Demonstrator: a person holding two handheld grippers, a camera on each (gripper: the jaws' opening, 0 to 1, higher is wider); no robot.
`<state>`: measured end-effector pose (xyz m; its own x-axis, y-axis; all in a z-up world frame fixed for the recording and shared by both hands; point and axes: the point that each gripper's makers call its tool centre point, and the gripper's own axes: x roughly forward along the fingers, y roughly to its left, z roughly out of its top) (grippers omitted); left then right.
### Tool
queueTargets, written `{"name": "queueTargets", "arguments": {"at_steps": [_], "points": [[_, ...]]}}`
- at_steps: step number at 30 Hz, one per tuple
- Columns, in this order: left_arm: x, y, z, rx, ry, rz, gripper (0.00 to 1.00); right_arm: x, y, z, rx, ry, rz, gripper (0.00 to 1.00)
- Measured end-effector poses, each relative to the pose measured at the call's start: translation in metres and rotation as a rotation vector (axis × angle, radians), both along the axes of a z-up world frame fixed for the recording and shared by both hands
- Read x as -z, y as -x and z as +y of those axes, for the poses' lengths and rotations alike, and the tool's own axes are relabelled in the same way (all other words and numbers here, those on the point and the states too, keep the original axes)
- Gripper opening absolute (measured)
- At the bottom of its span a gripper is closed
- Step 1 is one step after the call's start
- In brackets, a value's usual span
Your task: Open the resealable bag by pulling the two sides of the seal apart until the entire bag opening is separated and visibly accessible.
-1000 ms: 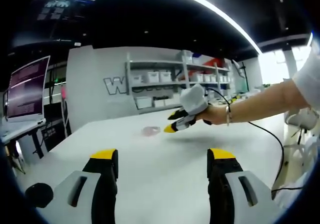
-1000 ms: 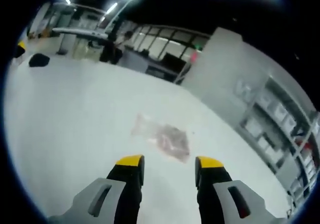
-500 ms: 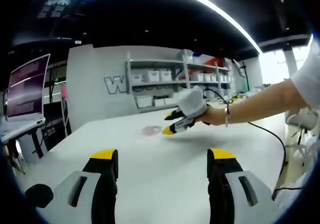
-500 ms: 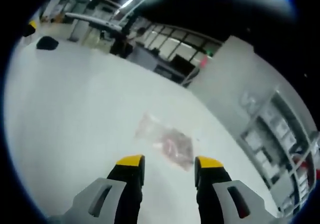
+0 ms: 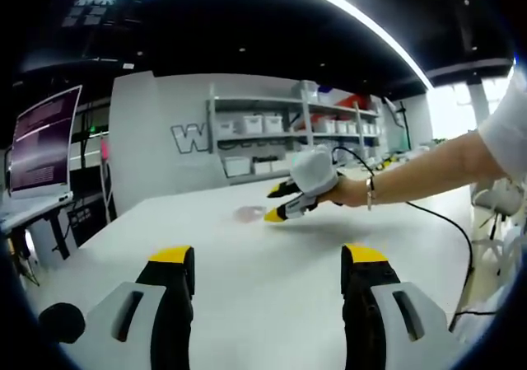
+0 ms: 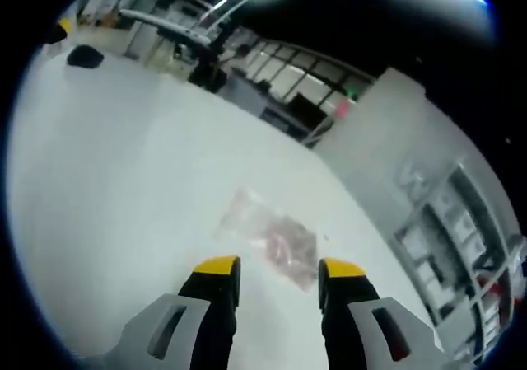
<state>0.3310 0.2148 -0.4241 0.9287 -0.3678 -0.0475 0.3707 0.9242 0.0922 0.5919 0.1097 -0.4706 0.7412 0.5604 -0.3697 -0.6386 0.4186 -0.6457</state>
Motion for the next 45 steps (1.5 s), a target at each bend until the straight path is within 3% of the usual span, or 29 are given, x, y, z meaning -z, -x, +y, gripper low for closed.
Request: {"name": "queueTargets", "arguments": {"at_steps": [14,45], "points": [[0.001,-0.005,0.002,0.000,0.014,-0.002,0.71,0.007,-0.005,0.011,-0.075,0.110,-0.066,0.34],[0.002,-0.008,0.012,-0.019,0.031,-0.005,0.71,0.010,-0.016,0.018,-0.134,0.207,-0.145,0.32]]}}
